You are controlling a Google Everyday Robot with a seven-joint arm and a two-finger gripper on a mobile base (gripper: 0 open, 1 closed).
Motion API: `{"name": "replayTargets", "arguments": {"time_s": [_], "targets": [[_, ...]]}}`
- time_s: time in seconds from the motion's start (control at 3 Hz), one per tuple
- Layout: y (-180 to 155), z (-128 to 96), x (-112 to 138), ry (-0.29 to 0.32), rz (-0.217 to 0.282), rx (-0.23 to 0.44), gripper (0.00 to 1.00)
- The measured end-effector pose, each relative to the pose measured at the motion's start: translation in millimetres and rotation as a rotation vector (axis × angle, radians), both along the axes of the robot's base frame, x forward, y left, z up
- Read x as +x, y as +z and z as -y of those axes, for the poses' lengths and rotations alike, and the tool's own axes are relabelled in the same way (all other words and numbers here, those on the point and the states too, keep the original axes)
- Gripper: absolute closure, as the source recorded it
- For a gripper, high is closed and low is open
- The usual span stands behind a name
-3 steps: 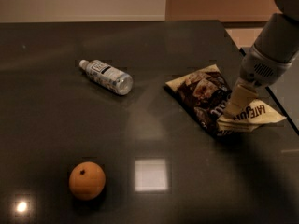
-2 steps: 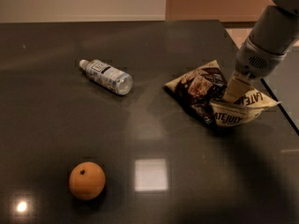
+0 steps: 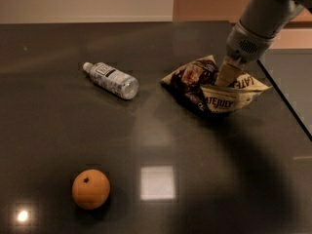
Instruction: Move brown chip bag near blue plastic bottle
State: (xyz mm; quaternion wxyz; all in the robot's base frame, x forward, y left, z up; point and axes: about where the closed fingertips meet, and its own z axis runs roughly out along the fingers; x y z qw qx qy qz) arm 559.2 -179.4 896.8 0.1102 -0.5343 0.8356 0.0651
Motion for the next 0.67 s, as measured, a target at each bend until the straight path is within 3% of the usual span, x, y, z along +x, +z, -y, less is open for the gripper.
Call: {"name": "replayTargets", "arguments": {"time_s": [0.67], "targets": [[9, -49, 35, 0.044, 0.014, 0.040, 1.00]]}}
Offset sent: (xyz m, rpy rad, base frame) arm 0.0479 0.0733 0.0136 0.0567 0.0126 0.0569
